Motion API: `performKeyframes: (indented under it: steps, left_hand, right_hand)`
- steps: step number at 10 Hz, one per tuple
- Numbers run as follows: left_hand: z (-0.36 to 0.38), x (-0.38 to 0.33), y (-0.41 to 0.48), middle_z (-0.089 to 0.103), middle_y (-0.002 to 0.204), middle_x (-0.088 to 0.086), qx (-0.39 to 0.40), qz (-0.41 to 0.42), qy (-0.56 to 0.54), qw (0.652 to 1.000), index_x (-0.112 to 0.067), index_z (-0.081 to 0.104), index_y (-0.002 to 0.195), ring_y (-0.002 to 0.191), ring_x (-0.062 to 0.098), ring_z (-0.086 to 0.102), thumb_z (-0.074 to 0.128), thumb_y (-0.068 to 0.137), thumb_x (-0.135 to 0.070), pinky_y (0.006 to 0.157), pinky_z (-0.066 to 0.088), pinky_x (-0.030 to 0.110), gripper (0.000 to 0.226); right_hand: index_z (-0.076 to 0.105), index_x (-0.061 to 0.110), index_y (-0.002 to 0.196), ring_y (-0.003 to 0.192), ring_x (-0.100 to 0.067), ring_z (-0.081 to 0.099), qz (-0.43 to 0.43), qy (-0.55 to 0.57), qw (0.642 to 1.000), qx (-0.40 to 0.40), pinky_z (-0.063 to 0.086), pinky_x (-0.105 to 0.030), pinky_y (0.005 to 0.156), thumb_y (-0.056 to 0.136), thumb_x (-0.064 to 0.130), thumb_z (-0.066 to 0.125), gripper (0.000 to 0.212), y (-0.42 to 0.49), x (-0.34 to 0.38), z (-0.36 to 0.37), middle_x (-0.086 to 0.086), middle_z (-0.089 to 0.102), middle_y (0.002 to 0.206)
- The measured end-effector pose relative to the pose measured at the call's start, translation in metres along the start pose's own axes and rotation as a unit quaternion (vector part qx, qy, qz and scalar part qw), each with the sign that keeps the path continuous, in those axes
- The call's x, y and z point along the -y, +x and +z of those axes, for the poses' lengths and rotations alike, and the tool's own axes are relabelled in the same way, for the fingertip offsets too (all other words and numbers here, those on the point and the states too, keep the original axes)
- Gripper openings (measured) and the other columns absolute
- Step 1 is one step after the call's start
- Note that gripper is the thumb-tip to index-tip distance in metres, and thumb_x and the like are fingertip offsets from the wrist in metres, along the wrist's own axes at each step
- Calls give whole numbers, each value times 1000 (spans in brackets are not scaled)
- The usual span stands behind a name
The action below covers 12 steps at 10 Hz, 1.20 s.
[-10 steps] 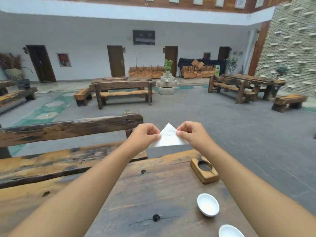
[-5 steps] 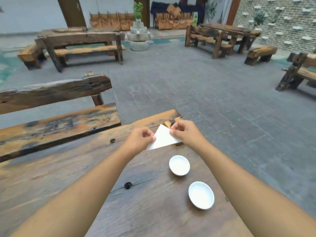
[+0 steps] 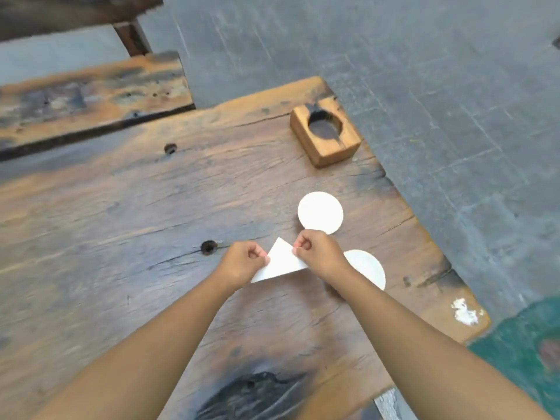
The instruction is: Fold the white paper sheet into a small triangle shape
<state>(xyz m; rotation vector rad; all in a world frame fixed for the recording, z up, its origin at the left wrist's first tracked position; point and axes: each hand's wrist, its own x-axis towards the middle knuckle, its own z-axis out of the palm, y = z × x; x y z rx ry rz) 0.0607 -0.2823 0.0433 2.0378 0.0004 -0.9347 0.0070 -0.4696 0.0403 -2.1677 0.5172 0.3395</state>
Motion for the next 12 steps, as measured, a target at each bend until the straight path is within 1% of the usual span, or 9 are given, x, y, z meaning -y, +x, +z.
performKeyframes:
  steps: [1, 3, 4, 5, 6, 7, 9, 10, 12]
  left_hand:
    - [11, 22, 12, 53, 62, 4, -9, -23, 11, 1000, -10, 63, 72, 57, 17, 47, 70, 86, -10, 60, 35, 27, 16]
    - [22, 49, 30, 55, 61, -5, -45, -47, 43, 997, -9, 68, 76, 58, 11, 49, 71, 86, -17, 55, 35, 25, 13]
    - [26, 55, 36, 57, 61, -5, -54, -46, 70, 995, -13, 67, 75, 58, 11, 51, 70, 87, -19, 54, 36, 25, 14]
    - [31, 61, 38, 63, 66, -1, -71, -32, 103, 992, -13, 66, 76, 63, 14, 56, 68, 88, -21, 56, 42, 27, 14]
    - [35, 63, 37, 66, 71, 1, -86, -10, 139, 986, -13, 66, 78, 69, 20, 61, 65, 89, -19, 64, 50, 33, 13]
    - [39, 63, 37, 63, 71, -2, -94, 9, 168, 981, -15, 64, 79, 70, 20, 59, 64, 90, -22, 62, 49, 34, 13]
    - [45, 67, 34, 57, 77, 0, -116, 49, 205, 971, -13, 58, 79, 72, 20, 54, 62, 90, -16, 62, 48, 38, 12]
    - [43, 65, 34, 59, 79, -1, -110, 26, 198, 974, -14, 58, 79, 74, 20, 55, 61, 90, -16, 62, 48, 37, 12]
    - [27, 58, 25, 65, 81, 4, -54, -19, 131, 990, -8, 65, 88, 84, 26, 62, 58, 87, -9, 69, 50, 36, 7]
  right_hand:
    - [60, 24, 71, 57, -2, 51, 18, -25, 999, 14, 36, -14, 51, 82, 15, 68, 17, 9, -16, 20, 10, 57, 61]
    - [61, 22, 77, 71, -13, 58, 40, -64, 997, 34, 43, -28, 63, 85, 17, 63, 10, 19, -28, 47, 10, 59, 68]
    - [64, 17, 80, 77, -17, 60, 35, -75, 996, 34, 51, -35, 72, 85, 15, 62, 7, 23, -31, 54, 4, 64, 78]
    - [65, 14, 84, 84, -22, 59, 21, -98, 995, 27, 50, -39, 78, 86, 14, 61, 5, 26, -34, 57, -5, 63, 91]
    - [65, 10, 88, 89, -25, 56, 4, -128, 992, 17, 47, -38, 81, 88, 12, 58, 7, 26, -37, 58, -9, 59, 95]
    - [64, 8, 88, 91, -26, 54, -6, -143, 990, -2, 46, -39, 80, 89, 13, 58, 7, 25, -39, 61, -10, 60, 94]
    - [61, 11, 88, 92, -26, 55, -3, -167, 986, -11, 44, -36, 76, 87, 13, 58, 4, 28, -36, 63, -8, 61, 94]
    - [59, 11, 91, 94, -28, 55, 9, -177, 984, 4, 45, -37, 78, 87, 13, 59, 4, 29, -32, 62, -8, 61, 97]
    - [58, 12, 104, 103, -31, 56, -1, -232, 973, 10, 47, -42, 85, 90, 17, 57, 15, 17, -11, 58, -10, 58, 111]
